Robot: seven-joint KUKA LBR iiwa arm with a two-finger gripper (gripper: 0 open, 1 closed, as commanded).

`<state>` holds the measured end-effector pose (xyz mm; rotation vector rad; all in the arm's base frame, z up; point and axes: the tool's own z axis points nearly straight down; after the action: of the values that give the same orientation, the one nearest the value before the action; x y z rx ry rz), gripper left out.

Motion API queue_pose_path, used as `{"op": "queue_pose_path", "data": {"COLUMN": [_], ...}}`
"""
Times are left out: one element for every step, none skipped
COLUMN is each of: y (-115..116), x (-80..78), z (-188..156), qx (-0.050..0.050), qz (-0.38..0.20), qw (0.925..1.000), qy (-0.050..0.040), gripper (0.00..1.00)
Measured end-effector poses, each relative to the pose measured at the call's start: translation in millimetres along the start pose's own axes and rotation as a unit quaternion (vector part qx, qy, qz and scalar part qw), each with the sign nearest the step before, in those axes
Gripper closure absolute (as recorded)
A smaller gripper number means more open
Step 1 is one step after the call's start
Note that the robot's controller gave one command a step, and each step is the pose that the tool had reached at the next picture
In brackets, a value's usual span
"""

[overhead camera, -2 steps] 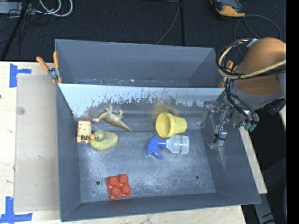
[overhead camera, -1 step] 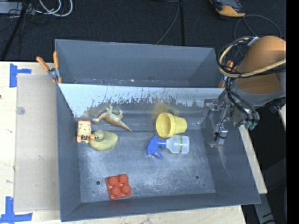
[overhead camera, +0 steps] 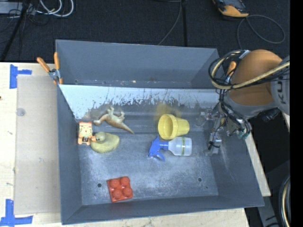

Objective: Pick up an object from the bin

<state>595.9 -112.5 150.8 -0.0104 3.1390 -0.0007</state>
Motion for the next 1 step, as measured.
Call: {"op": "queue_pose_path", "data": {"y": [24.1], "x": [-18.0], "z": [59.6], "qx": [0.001], "qz": [-0.002], "qw": [1.0], "qy": [-0.0017], "gripper": [0.0]}}
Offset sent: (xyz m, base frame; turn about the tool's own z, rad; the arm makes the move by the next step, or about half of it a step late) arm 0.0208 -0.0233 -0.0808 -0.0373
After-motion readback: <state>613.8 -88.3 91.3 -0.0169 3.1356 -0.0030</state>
